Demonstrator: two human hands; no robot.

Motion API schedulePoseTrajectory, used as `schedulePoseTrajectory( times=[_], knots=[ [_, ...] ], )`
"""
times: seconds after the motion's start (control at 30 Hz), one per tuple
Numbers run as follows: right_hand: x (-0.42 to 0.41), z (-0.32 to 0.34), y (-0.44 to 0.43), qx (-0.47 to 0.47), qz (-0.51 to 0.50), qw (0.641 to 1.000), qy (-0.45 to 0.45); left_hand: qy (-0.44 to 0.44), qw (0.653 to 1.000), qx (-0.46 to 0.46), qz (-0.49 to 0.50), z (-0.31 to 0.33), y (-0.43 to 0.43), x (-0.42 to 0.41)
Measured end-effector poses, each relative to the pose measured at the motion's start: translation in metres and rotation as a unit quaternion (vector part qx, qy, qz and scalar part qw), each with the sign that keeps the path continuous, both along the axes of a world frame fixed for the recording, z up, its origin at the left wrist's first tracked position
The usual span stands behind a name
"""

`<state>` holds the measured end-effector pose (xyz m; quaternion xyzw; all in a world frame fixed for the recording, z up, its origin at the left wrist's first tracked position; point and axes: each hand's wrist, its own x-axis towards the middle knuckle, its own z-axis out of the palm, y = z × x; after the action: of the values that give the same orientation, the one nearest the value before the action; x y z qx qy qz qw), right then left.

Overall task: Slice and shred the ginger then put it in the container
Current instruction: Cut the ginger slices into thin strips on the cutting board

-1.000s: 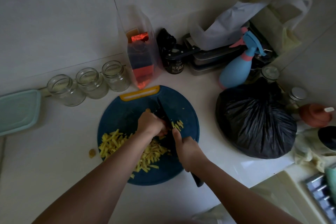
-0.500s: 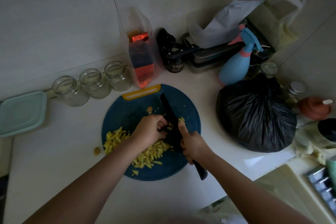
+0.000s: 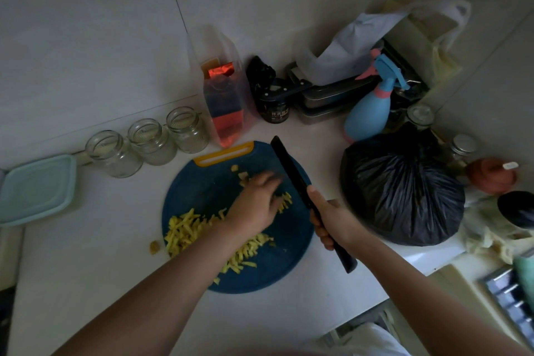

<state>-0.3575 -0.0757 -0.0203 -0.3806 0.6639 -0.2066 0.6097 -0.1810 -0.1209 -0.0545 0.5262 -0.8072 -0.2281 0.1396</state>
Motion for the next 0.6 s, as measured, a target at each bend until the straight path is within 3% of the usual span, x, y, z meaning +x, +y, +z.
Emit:
schedulePoseTrajectory(
  times=[0.13,0.23,0.4,0.5,0.6],
  knots=[
    [-0.003,0.000,0.003,-0.004,-0.022,1.000,-0.006,-0.028,0.991,0.041,-0.123,-0.013,0.017,-0.007],
    [-0.002,-0.001,0.007,-0.012,-0.006,1.000,0.005,0.033,0.994,0.013,-0.099,-0.011,0.032,0.010],
    [-0.004,0.002,0.008,-0.057,0.058,0.991,0.109,0.025,0.996,0.015,-0.088,0.006,0.047,0.039],
    [-0.004,0.008,0.007,-0.120,0.164,0.939,0.276,0.052,0.995,-0.077,-0.019,0.016,0.050,0.046],
    [-0.004,0.013,0.007,-0.152,0.261,0.871,0.387,0.063,0.986,-0.154,0.025,0.022,0.049,0.044]
  ],
)
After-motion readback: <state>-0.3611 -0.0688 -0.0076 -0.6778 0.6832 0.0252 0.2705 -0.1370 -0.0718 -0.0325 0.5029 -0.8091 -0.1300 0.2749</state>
